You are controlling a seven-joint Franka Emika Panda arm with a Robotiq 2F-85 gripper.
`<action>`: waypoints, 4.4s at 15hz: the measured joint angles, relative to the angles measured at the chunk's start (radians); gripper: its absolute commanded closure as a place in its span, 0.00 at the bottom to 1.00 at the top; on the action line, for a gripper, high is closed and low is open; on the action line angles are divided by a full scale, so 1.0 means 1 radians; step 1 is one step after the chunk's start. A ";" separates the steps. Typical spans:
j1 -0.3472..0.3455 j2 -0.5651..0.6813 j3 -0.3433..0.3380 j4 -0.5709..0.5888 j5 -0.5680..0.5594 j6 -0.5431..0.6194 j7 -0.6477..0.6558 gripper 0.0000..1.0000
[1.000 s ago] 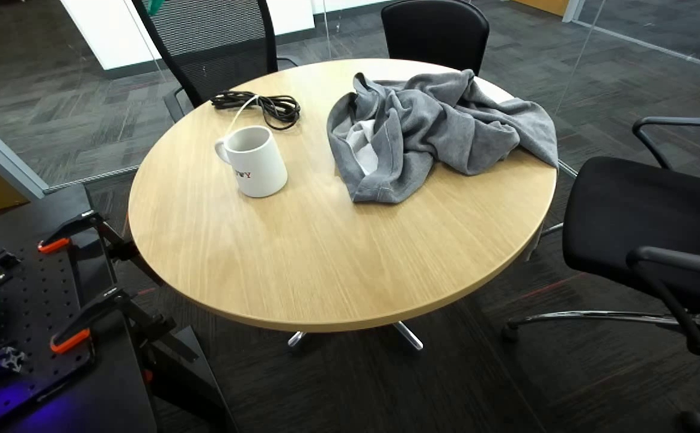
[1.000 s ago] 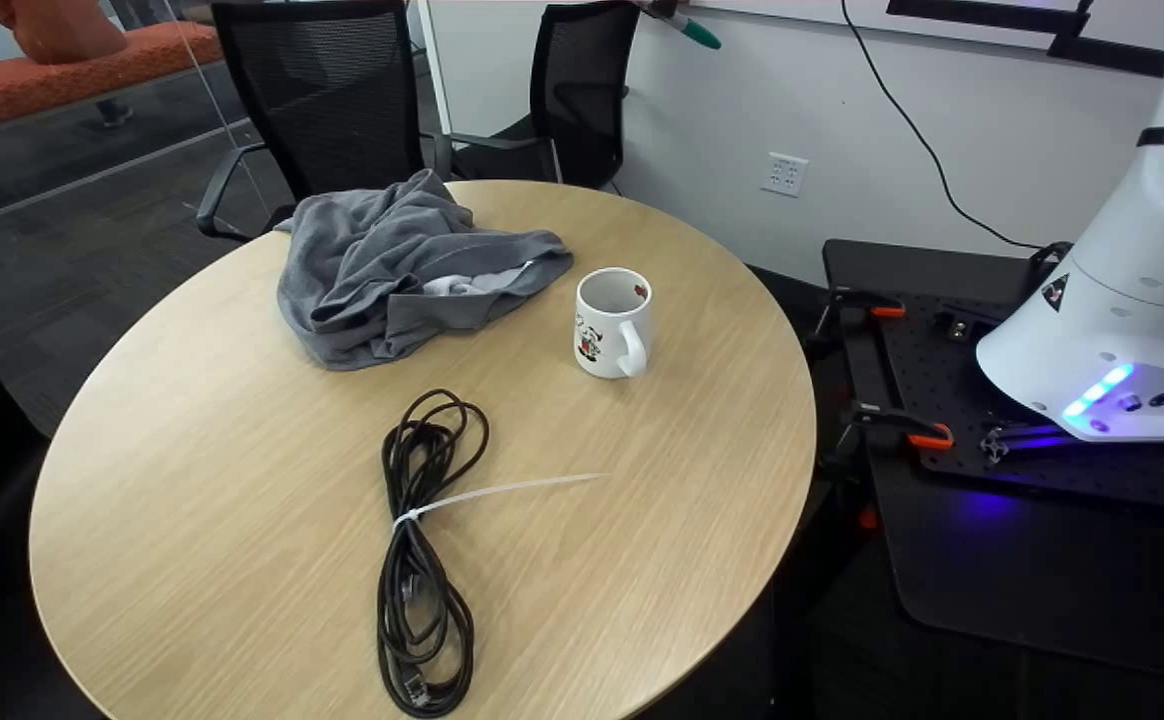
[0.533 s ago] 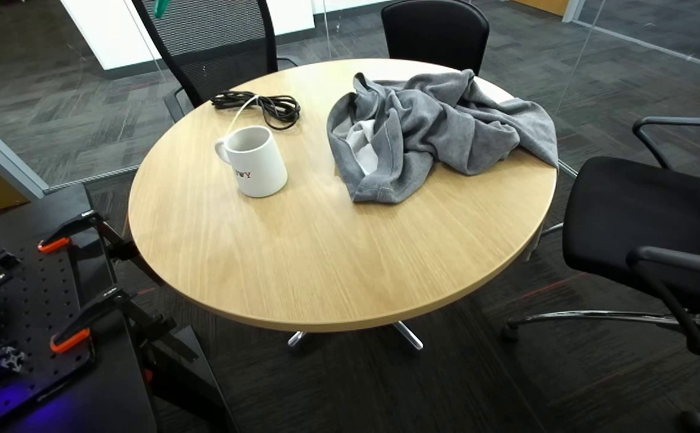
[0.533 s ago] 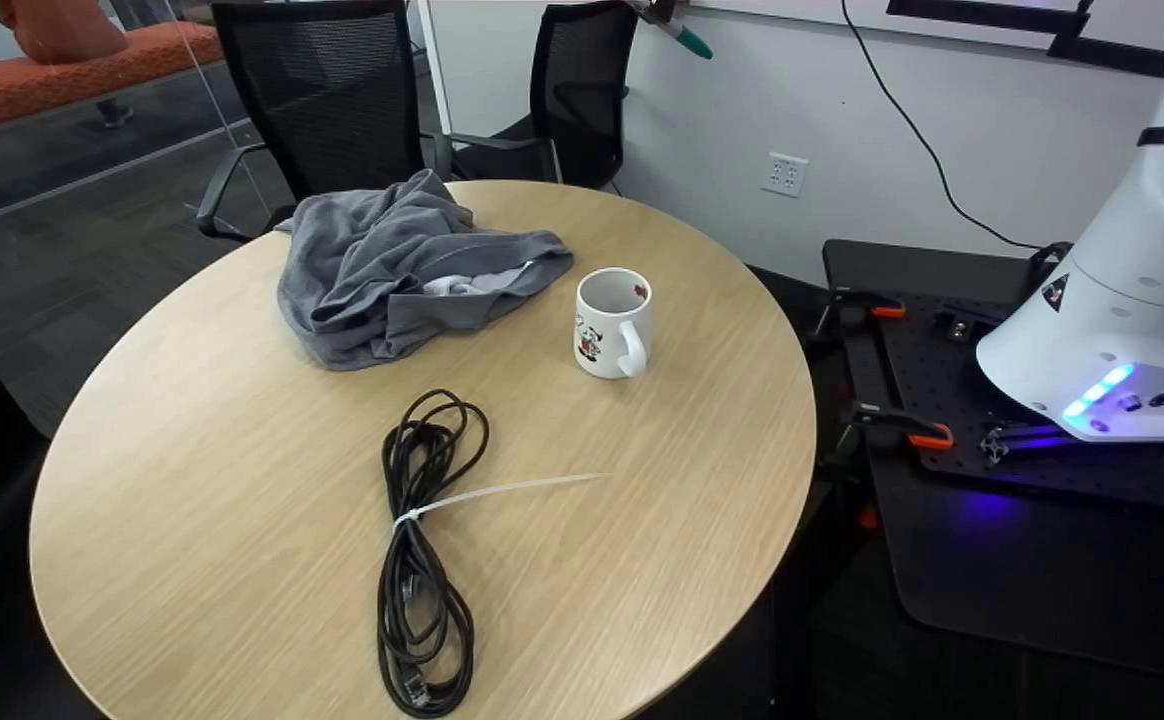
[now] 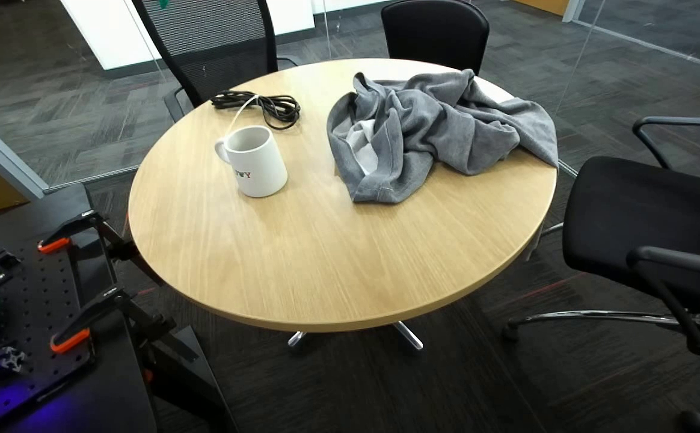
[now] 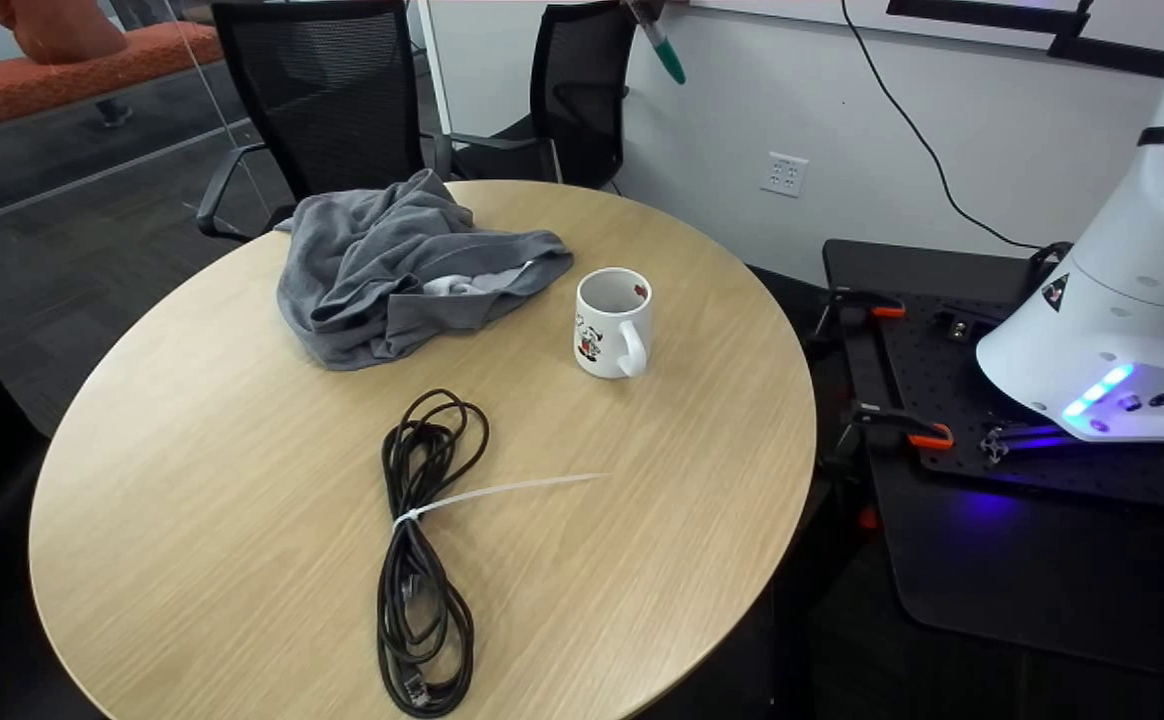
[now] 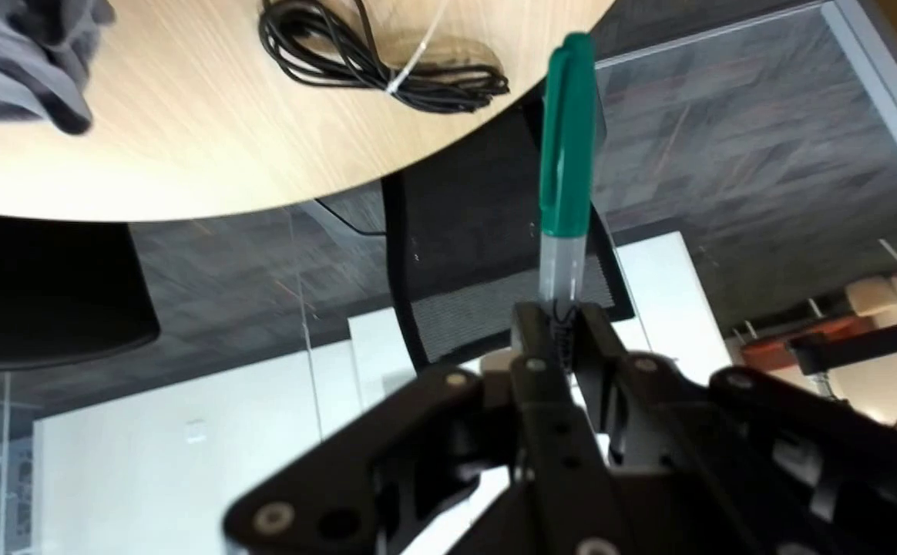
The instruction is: Put the pen in the cup
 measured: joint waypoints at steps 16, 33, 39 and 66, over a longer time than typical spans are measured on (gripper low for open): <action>-0.097 0.103 0.070 -0.015 0.134 -0.282 -0.322 0.97; -0.155 0.215 0.109 -0.189 0.437 -0.143 -0.828 0.97; -0.165 0.293 0.109 -0.187 0.494 -0.098 -0.879 0.97; -0.217 0.557 0.098 -0.082 0.572 -0.097 -0.877 0.47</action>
